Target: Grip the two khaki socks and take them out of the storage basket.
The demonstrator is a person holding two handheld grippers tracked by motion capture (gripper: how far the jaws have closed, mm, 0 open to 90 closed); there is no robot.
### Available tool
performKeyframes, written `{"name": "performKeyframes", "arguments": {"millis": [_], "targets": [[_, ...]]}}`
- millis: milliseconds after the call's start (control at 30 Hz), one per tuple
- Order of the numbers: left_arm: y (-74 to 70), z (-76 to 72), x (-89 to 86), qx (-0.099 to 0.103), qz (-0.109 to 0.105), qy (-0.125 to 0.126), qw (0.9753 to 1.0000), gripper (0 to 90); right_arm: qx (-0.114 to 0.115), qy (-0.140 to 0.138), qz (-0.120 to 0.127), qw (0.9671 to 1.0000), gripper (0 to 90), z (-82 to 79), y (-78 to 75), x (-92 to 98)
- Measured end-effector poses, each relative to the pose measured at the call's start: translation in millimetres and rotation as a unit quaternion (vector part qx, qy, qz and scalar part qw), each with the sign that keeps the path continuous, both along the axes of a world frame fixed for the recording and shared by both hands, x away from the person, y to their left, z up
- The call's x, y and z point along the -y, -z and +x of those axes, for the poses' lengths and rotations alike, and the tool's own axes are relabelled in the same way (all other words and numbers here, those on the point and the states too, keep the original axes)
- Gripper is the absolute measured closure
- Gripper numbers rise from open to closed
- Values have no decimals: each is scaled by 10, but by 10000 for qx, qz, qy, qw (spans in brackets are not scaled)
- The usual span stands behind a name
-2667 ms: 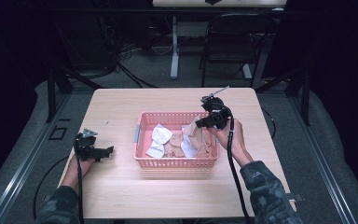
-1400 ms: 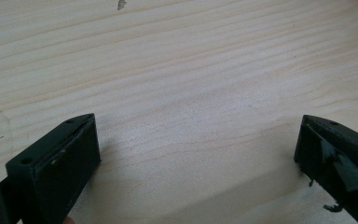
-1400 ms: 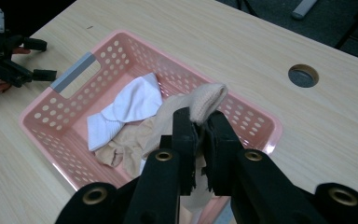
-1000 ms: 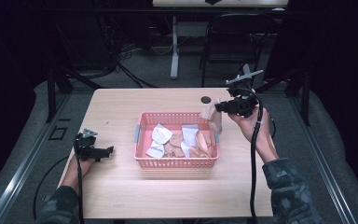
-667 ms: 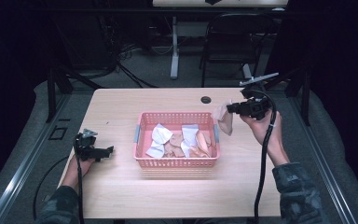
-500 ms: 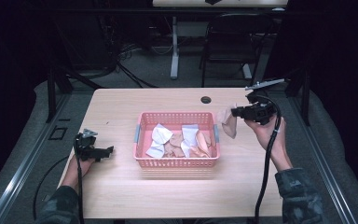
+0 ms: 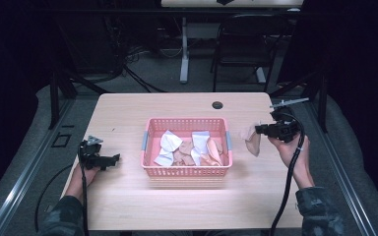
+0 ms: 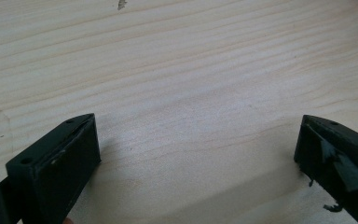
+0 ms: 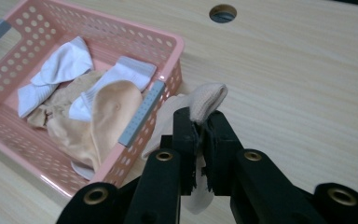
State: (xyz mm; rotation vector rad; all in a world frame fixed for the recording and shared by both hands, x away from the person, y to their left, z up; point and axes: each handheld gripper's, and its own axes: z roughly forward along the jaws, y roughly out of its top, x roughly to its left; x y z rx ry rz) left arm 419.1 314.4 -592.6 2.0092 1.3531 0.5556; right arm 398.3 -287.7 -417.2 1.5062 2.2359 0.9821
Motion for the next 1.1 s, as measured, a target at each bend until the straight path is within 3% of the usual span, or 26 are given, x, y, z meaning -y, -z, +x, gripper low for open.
{"name": "performKeyframes", "arguments": {"millis": [167,500,567,667,700,767,833,933,1100], "targets": [[1,0,0,8,0,-2,10000,0,-333,96,-36,9994,839,88,247,71],[1,0,0,9,-1,-3,10000,0,-689,223,111,9973,838,174,436,173],[2,0,1,9,-4,-4,10000,0,-719,250,59,9971,835,184,453,182],[2,1,1,9,-3,-4,10000,0,-847,283,-370,9953,827,198,537,135],[2,1,1,9,-3,-4,10000,0,-847,283,-370,9953,827,198,537,135],[1,0,0,8,-2,-2,10000,0,-1043,253,-491,9930,729,230,616,100],[2,0,1,10,-3,-4,10000,0,-1041,261,-473,9931,587,238,620,92],[2,1,0,10,-2,-2,10000,0,-980,221,-478,9938,444,221,599,93],[2,1,1,8,-3,-2,10000,0,-878,195,-538,9945,322,194,551,95]]}}
